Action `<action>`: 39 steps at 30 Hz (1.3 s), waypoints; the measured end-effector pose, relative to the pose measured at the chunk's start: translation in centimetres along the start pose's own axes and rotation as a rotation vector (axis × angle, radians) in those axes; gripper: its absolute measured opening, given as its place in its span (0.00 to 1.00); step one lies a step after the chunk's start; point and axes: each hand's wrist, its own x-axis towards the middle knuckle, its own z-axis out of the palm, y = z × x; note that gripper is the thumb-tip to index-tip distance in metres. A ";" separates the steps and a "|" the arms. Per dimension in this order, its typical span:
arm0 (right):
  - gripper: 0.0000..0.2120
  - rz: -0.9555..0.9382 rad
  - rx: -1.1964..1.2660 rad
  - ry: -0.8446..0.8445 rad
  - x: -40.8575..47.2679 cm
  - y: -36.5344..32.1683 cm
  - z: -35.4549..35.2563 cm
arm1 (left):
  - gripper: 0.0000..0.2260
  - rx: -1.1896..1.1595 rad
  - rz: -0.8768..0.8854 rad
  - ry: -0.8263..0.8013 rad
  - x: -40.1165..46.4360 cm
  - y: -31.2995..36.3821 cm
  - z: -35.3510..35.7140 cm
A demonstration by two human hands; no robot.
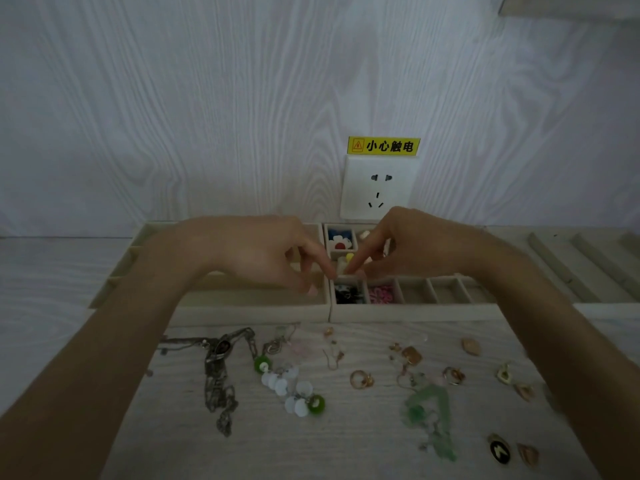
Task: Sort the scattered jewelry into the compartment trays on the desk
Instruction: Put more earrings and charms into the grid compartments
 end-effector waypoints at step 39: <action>0.25 -0.095 -0.361 -0.243 -0.3 1.0 -0.2 | 0.29 0.178 -0.050 -0.079 0.5 1.7 1.5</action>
